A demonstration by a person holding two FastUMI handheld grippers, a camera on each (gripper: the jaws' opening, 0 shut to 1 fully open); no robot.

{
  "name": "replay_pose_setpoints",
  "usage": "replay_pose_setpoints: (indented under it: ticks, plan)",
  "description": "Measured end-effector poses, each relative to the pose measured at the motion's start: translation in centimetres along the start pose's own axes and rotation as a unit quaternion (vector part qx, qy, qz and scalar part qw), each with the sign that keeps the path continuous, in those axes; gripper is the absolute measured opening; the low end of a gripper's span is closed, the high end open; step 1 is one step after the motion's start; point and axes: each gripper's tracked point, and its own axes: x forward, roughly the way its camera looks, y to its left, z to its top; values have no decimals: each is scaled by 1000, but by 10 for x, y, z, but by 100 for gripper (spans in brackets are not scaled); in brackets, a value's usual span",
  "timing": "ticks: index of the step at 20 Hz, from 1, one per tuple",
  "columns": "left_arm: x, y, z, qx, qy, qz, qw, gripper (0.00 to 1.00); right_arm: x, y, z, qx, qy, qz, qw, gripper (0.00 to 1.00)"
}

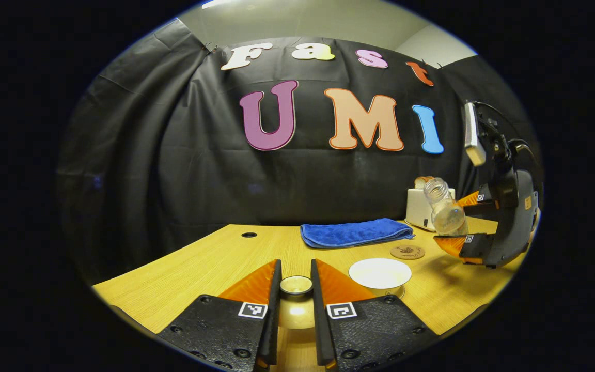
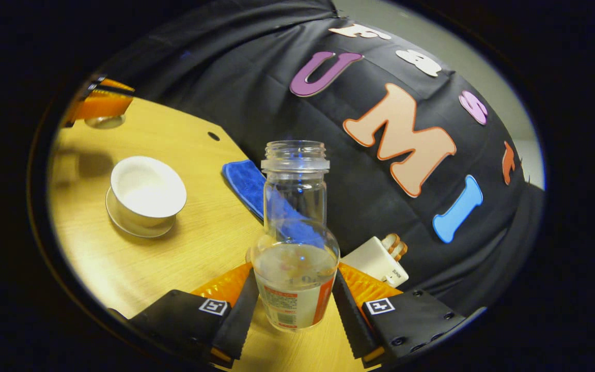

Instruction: Open the teacup lid with one hand, grasp the water bottle and pour water into the teacup with the other hand; after pouring, place the water bottle on the coaster and then close the teacup lid.

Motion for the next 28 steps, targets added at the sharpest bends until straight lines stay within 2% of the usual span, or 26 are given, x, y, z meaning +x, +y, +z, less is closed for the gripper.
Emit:
replay_pose_setpoints:
  ticks: [2, 7, 9, 12, 19, 22, 26, 28]
  plan:
    - [0, 0, -1, 0, 0, 0, 1000, 27, 3, 11, 2, -78, -1, 2, 997, 80]
    - [0, 1, 0, 0, 1, 1, 1000, 27, 8, 24, 0, -176, -1, 7, 984, 81]
    - [-1, 0, 0, 0, 1, 2, 1000, 27, 10, 22, 10, -237, -12, -13, 971, 80]
    - [0, 1, 0, -1, 0, 5, 1000, 27, 11, 24, 9, -271, -17, -16, 962, 80]
    - [-1, 2, 0, 0, 1, 5, 1000, 27, 7, 8, 29, -388, -49, -60, 919, 80]
    - [-1, 2, 0, -1, 1, 5, 1000, 27, 7, 2, 37, -400, -59, -64, 912, 80]
    - [-1, 1, 0, -1, 1, 6, 1000, 27, 6, -1, 51, -432, -77, -78, 895, 81]
    - [-1, 2, 0, -1, 1, 6, 1000, 27, 5, -1, 50, -440, -77, -78, 891, 79]
